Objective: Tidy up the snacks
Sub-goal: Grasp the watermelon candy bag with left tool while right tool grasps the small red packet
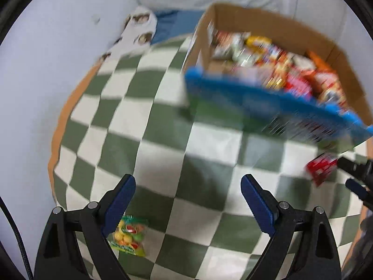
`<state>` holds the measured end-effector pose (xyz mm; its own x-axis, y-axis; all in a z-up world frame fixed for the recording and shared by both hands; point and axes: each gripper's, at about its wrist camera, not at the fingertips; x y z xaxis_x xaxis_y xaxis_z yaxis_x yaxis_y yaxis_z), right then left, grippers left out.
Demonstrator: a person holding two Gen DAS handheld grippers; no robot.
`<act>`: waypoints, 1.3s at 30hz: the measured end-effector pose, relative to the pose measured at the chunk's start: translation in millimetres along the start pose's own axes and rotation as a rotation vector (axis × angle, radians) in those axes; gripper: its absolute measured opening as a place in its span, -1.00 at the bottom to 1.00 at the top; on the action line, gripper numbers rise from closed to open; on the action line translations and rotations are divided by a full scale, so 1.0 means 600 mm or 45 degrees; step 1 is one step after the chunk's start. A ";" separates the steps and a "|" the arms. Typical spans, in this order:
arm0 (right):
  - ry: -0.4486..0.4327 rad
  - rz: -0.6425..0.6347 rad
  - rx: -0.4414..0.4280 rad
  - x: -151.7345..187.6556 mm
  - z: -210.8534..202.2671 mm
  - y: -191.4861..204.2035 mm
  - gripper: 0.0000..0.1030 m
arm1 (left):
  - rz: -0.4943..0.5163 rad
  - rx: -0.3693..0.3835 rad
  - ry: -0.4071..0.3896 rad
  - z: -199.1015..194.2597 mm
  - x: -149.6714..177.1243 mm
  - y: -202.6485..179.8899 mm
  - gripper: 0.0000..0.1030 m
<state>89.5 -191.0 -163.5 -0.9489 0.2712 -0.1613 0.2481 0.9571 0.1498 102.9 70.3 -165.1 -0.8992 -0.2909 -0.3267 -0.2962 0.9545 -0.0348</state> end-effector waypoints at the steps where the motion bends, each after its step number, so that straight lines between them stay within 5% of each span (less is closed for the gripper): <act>1: 0.012 0.015 -0.017 -0.003 0.017 0.000 0.56 | -0.015 -0.012 0.024 0.011 0.007 0.008 0.80; 5: 0.037 0.011 -0.027 -0.008 0.075 0.013 -0.18 | -0.067 -0.053 0.080 0.041 0.026 0.037 0.80; 9: -0.004 -0.119 0.011 0.017 0.073 0.043 -0.21 | -0.127 -0.067 0.122 0.051 0.046 0.073 0.80; 19: 0.228 -0.478 -0.043 0.201 0.076 0.127 -0.21 | -0.426 0.046 0.317 0.050 0.145 0.247 0.80; 22: 0.270 -0.519 -0.033 0.234 0.096 0.137 -0.21 | -0.409 0.073 0.375 0.069 0.168 0.267 0.80; 26: 0.300 -0.578 -0.013 0.250 0.106 0.155 -0.21 | -0.303 0.119 0.472 0.118 0.170 0.256 0.79; 30: 0.313 -0.601 0.012 0.249 0.103 0.159 -0.21 | -0.233 0.131 0.465 0.145 0.159 0.229 0.10; 39: 0.414 -0.607 0.098 0.224 0.084 0.075 -0.21 | -0.119 0.371 0.506 0.146 0.155 0.065 0.05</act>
<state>-17.1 -106.3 -227.4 -0.9674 -0.2254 0.1158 -0.2195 0.9737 0.0611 35.6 86.2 -279.7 -0.9432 -0.3240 0.0736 -0.3297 0.8853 -0.3279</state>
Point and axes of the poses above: each gripper's, at about its wrist camera, not at the fingertips, and z roughly the way its jaws point, y to its left, x to its underside, and after that the axes turned 13 degrees about x, right-handed
